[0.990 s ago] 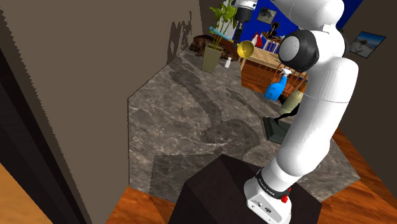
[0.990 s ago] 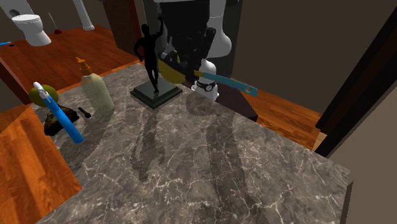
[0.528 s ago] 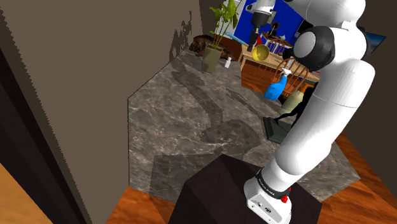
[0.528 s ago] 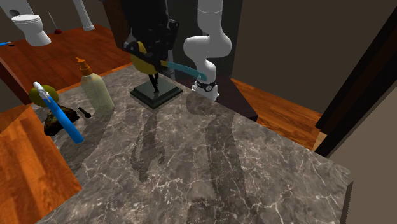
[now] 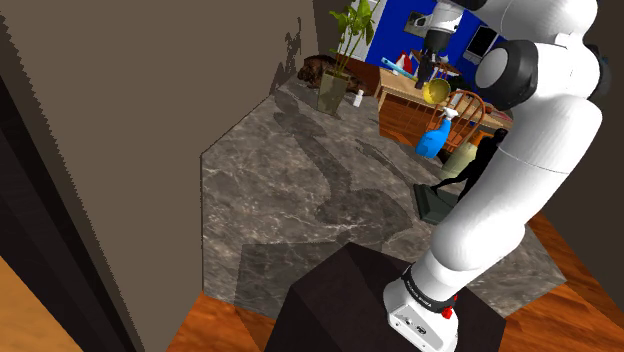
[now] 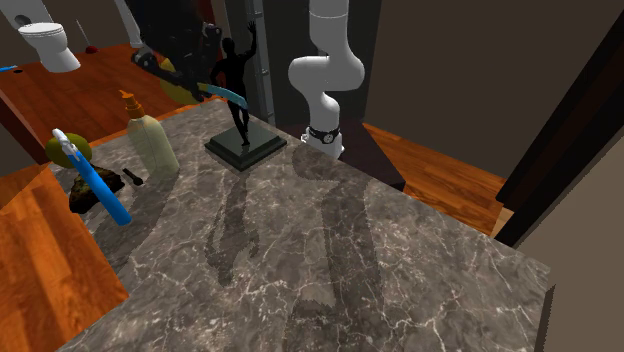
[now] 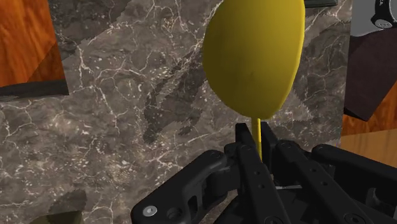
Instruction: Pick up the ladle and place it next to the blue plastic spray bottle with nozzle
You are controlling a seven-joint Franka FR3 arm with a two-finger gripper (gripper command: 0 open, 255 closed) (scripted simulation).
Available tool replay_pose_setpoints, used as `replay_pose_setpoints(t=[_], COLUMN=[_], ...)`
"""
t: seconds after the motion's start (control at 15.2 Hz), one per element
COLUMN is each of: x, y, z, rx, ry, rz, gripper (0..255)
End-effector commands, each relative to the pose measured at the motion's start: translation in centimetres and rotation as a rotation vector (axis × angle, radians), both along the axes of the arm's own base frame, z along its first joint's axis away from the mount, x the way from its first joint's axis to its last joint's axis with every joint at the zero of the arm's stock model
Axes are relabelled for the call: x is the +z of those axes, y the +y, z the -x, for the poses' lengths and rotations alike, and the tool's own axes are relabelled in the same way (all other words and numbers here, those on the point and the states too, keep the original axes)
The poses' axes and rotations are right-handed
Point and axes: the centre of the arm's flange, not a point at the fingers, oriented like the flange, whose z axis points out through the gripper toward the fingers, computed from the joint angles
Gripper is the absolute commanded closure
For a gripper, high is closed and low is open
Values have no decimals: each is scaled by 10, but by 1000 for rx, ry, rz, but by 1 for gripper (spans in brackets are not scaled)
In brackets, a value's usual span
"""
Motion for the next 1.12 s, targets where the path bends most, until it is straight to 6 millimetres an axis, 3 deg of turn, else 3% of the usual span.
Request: replay_pose_setpoints(t=[0.0, 0.59, 1.06], x=[2, 2, -30], y=[-22, -110, -112], z=[20, 99, 102], rx=[2, 2, 2], ry=[0, 0, 0], rz=[0, 0, 0], gripper=[255, 255, 255])
